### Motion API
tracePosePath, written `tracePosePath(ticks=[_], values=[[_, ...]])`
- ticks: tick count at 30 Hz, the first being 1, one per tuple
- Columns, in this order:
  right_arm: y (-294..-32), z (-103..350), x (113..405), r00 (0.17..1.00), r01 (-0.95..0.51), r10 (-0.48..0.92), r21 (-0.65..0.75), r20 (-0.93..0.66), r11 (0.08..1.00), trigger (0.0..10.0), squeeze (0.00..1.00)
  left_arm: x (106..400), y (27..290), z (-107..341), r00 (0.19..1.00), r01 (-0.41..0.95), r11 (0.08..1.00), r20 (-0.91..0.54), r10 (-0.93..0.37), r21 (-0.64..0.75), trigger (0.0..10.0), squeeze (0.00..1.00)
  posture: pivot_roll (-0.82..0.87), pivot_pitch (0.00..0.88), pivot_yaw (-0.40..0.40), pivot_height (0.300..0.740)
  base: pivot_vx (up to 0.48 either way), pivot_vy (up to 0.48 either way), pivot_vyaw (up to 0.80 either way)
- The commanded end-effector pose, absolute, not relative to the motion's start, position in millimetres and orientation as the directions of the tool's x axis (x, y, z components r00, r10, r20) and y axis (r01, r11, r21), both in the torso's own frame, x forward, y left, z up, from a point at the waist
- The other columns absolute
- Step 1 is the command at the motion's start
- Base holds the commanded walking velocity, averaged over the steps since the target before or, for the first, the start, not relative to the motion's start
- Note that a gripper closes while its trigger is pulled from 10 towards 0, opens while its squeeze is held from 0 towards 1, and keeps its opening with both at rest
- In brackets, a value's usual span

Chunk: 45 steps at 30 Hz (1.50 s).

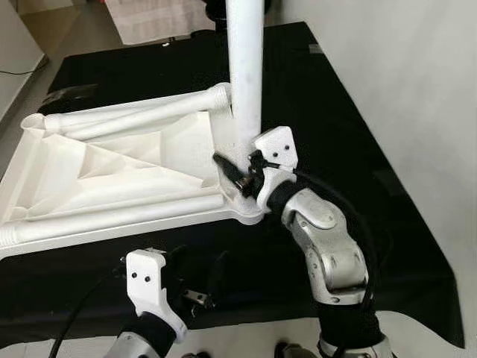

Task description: Building children table

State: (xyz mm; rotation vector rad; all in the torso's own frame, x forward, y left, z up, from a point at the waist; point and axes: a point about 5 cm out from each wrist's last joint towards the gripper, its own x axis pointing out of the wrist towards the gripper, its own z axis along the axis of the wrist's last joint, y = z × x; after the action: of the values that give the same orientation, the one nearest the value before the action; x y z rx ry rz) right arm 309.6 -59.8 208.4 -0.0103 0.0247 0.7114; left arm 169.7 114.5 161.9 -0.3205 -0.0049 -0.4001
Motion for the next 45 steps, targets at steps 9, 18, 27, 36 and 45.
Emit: tracePosePath(ticks=[9,18,27,36,45], values=[[-54.2,241.8,319.7,0.236,-0.957,0.970,-0.155,0.063,0.243,10.0,0.00,165.7,113.3,160.1,0.923,0.379,0.871,0.052,-0.382,-0.315,10.0,0.00,0.01,0.294,0.053,0.740,0.000,0.000,0.00],[-56.5,254.8,347.2,0.037,-0.991,0.999,-0.124,0.025,0.040,10.0,0.00,158.4,111.6,162.7,0.925,0.372,0.872,0.045,-0.378,-0.317,10.0,0.00,0.05,0.321,0.054,0.740,0.000,0.000,0.00],[-57.0,258.2,354.5,-0.095,-0.989,0.995,-0.112,0.000,-0.094,0.0,0.00,154.4,110.6,164.0,0.925,0.369,0.873,0.039,-0.377,-0.319,10.0,0.00,0.06,0.336,0.048,0.740,0.000,0.000,0.00],[-81.4,236.3,355.3,0.174,-0.972,0.985,-0.158,0.006,0.173,0.0,0.00,156.5,108.7,163.2,0.926,0.367,0.872,0.041,-0.374,-0.324,10.0,0.00,0.03,0.326,0.031,0.740,0.000,0.000,0.00],[-91.6,161.9,300.3,0.902,-0.420,0.401,-0.104,-0.158,0.902,0.0,0.00,162.7,113.2,160.4,0.925,0.372,0.871,0.048,-0.378,-0.322,10.0,0.00,-0.01,0.301,0.040,0.740,0.000,0.000,0.00]])
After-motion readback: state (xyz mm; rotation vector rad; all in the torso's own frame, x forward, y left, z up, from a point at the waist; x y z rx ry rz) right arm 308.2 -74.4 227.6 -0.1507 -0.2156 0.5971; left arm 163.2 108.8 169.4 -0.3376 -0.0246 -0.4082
